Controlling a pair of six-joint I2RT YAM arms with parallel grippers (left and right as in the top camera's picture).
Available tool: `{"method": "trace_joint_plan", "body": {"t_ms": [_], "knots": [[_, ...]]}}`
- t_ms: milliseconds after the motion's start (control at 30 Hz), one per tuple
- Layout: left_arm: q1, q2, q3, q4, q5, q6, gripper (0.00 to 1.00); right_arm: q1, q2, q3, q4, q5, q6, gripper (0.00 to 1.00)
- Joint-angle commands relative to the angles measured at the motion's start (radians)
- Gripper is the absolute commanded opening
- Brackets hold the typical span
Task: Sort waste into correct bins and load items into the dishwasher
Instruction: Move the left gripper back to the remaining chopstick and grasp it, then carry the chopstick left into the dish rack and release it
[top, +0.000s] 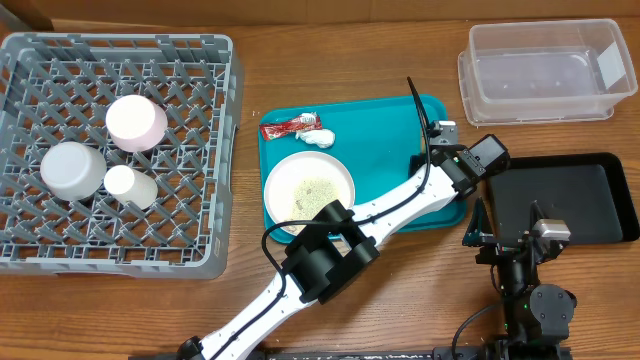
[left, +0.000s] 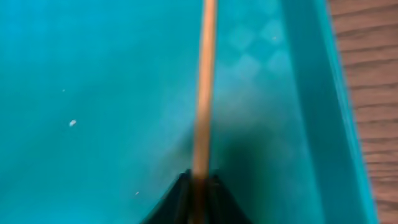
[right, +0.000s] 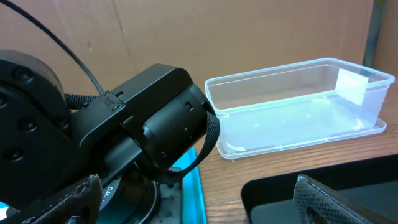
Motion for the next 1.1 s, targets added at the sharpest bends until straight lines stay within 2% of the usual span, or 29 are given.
{"method": "trace_joint_plan", "body": {"t_ms": [0, 267, 433, 700, 933, 1067], "knots": [[0.007, 0.002, 0.012, -0.054, 0.014, 0.055, 0.04, -0.003, -0.01, -0.011, 0.006, -0.002, 0.004, 1.0], [0.065, -0.143, 0.144, -0.196, 0.019, 0.161, 0.04, -0.003, -0.01, -0.011, 0.006, -0.002, 0.004, 1.0], [0.151, -0.287, 0.182, -0.28, 0.074, 0.284, 0.04, -0.003, -0.01, -0.011, 0.006, -0.001, 0.004, 1.0], [0.412, -0.468, 0.182, -0.449, 0.243, 0.516, 0.04, -0.003, -0.01, -0.011, 0.006, -0.002, 0.004, 1.0], [0.687, -0.465, 0.159, -0.601, 0.432, 0.725, 0.04, -0.003, -0.01, -0.011, 0.006, -0.002, 0.004, 1.0], [0.799, -0.454, 0.113, -0.636, 0.462, 0.817, 0.04, -0.003, -0.01, -0.011, 0.006, -0.002, 0.004, 1.0]]}}
